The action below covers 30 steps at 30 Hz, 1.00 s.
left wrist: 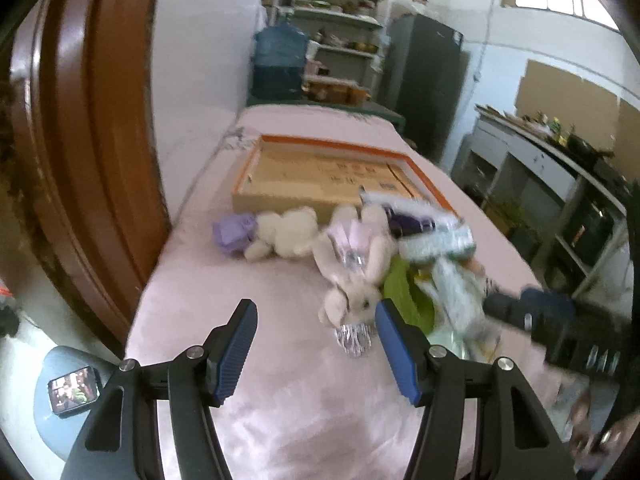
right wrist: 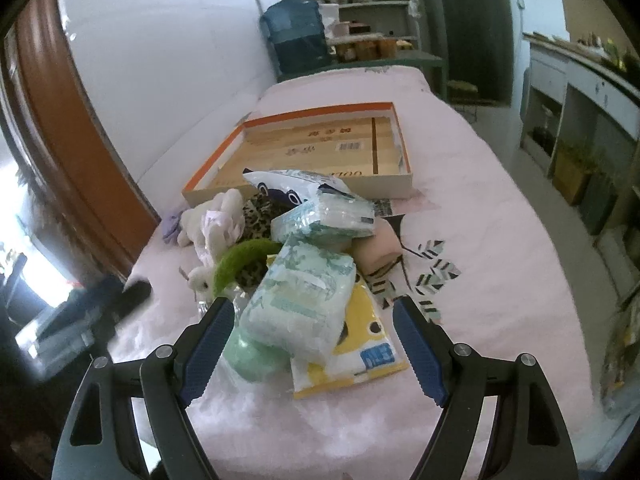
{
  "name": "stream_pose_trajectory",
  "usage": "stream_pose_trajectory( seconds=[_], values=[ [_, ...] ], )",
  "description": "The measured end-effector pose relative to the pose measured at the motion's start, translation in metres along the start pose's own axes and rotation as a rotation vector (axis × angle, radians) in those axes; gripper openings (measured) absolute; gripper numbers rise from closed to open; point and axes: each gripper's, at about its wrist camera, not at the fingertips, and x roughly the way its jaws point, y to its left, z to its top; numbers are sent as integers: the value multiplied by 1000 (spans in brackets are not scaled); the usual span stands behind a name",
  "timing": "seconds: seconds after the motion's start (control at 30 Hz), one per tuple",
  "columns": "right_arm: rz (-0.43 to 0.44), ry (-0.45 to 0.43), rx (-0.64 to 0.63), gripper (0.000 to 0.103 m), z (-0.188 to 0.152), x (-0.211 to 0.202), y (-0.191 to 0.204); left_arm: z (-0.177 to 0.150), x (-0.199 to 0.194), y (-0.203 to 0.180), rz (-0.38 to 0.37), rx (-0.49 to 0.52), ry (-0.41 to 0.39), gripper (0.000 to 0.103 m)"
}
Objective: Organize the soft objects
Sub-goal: 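Grasp the white plush bunny with the left tool while the right tool grasps the green tissue pack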
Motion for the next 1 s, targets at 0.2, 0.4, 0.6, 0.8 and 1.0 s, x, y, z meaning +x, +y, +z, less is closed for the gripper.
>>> stream_pose_trajectory(
  seconds=[0.2, 0.4, 0.6, 0.8, 1.0],
  values=[
    [25, 39, 45, 82, 10, 20, 3, -9, 16, -1, -49, 24, 43, 62],
    [31, 67, 73, 82, 14, 33, -1, -3, 35, 1, -66, 40, 56, 62],
    [48, 88, 103, 82, 17, 45, -8, 2, 53, 2, -77, 54, 71, 60],
    [70, 111, 111, 78, 15, 54, -10, 6, 70, -2, -145, 60, 102, 53],
    [76, 118, 86, 60, 14, 55, -9, 6, 79, -9, -197, 72, 112, 35]
  ],
)
